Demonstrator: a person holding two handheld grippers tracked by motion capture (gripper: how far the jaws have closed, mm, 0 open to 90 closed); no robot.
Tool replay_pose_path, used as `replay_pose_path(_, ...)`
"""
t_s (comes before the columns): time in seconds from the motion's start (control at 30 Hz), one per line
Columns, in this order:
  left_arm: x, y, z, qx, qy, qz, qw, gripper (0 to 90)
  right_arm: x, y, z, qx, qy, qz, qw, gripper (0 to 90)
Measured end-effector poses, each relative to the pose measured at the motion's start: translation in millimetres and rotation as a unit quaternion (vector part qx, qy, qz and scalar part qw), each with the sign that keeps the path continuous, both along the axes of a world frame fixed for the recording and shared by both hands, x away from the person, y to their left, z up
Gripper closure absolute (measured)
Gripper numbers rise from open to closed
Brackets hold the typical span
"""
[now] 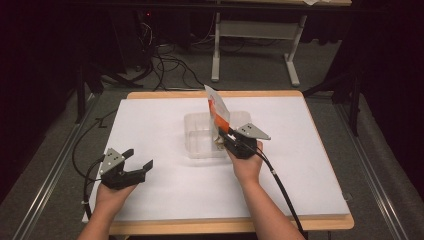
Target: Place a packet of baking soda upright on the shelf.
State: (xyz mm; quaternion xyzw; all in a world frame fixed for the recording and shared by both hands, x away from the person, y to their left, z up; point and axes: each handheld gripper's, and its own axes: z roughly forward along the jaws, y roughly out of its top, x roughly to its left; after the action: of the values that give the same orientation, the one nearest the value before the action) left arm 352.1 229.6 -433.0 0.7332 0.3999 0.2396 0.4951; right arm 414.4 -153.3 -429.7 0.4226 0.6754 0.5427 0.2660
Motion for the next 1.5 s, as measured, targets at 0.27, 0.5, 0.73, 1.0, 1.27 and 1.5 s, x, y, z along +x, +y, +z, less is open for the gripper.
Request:
replay_pose_path(0.27,0.0,-0.9,-0.3,0.004,0.001,-0.001,1.0000,17.6,-9.6,-1.3,-3.5,-0.002,0.004,0.005,1.0000,77.6)
replay_pose_path(0.5,-1.0,-1.5,0.2,0.003,0.000,-0.001,1.0000,17.6,-11.7,-1.9,-0.8,-0.005,0.006,0.010,0.9999,86.8)
replay_pose_path(0.73,-0.5,-0.4,0.1,0.003,-0.001,0.000,1.0000,17.6,-9.7,0.1,0.8,-0.007,0.006,0.012,0.9999,88.8)
replay_pose_path(1.0,-0.7,-0.4,0.4,0.002,-0.001,0.000,1.0000,17.6,-9.3,0.2,0.2,-0.007,0.010,0.014,0.9998,89.9)
replay_pose_path(1.27,-1.4,-1.1,0.7,0.003,-0.002,0.001,1.0000,17.6,-9.6,2.1,-4.8,-0.002,0.026,0.018,0.9995,90.0)
replay_pose_path(1.5,-1.1,-2.3,-0.1,0.005,-0.001,0.000,1.0000,17.6,-12.1,3.1,-10.4,0.004,0.023,0.022,0.9995,90.0)
